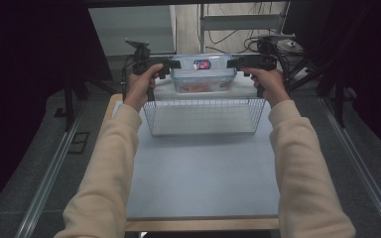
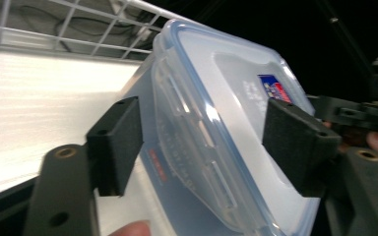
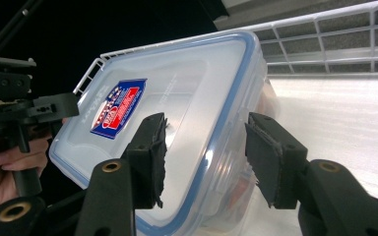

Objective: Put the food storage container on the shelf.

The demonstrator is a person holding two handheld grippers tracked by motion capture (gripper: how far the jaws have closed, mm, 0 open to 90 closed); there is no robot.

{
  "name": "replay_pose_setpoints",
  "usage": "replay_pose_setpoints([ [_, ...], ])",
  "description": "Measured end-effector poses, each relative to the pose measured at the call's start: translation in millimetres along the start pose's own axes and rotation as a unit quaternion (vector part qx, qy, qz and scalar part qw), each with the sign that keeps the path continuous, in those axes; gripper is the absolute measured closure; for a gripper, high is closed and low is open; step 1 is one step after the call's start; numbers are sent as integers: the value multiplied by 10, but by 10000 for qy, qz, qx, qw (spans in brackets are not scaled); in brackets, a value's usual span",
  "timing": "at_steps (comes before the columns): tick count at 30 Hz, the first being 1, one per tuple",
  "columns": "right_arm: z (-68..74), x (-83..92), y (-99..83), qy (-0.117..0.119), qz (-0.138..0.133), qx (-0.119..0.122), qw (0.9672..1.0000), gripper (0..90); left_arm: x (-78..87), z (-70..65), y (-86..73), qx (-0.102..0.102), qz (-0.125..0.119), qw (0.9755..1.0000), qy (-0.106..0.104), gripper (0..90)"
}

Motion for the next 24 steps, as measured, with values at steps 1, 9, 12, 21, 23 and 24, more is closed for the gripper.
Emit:
replay_pose_setpoints([
  [1,-4,22,-2,-24,-55,13,10000,486,6,-4,6,10,-34,10000,16,270],
  [9,-39,302,-98,-76,-291,486,9984,403,261,-146,-6,-400,-331,9987,-2,233],
  [12,-48,402,-179,-20,-328,678,9972,388,345,-212,-110,-726,-319,9968,71,236],
  [21,6,657,-579,199,-470,1196,9915,336,638,-307,-535,-1504,-226,9881,230,237],
  [23,25,721,-686,223,-513,1291,9901,332,708,-336,-682,-1625,-236,9863,164,237],
  [24,36,753,-759,258,-535,1334,9893,329,735,-341,-764,-1679,-224,9854,148,237],
])
Point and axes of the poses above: each handheld gripper's, and its own axes: x roughly backward along the jaws, y roughly out of its top, z roughly to its left, the point moved 9 cm from there along -x, roughly forward along the jaws, and after that the axes turned 6 degrees about x, right-handed, at the moved point
